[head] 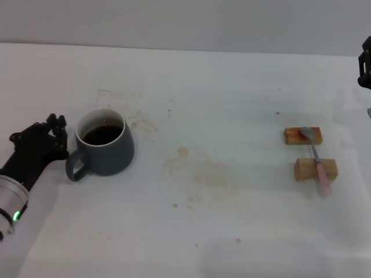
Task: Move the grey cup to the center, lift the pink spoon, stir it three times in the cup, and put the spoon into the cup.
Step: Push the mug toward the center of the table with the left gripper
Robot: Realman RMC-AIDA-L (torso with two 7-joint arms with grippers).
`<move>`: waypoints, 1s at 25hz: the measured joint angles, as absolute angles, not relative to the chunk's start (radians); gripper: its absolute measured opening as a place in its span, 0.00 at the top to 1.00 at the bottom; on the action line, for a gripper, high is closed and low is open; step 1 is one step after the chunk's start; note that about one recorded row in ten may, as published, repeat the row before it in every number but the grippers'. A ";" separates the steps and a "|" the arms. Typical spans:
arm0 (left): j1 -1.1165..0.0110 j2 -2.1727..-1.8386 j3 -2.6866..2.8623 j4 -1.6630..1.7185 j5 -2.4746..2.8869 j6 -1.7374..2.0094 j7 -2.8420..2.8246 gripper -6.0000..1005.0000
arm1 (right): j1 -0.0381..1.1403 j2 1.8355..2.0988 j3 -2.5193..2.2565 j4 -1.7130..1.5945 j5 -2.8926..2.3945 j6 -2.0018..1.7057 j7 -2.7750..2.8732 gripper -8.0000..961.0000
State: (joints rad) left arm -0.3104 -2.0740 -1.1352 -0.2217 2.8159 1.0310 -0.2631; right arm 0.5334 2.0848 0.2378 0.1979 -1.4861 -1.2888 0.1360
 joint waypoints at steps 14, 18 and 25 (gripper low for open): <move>-0.320 -2.077 -1.051 -0.262 2.812 1.027 -0.272 0.86 | 0.542 2.085 0.215 0.198 -1.487 -1.278 0.136 0.65; -0.324 -2.077 -1.029 -0.270 2.812 1.027 -0.273 0.86 | 0.543 2.085 0.213 0.198 -1.487 -1.273 0.137 0.65; -0.328 -2.078 -0.976 -0.289 2.809 1.026 -0.274 0.86 | 0.541 2.086 0.212 0.199 -1.486 -1.273 0.137 0.65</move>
State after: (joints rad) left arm -0.3282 -2.0777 -0.9759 -0.2893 2.8089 1.0264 -0.2742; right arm 0.5409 2.0858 0.2116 0.1989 -1.4865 -1.2730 0.1366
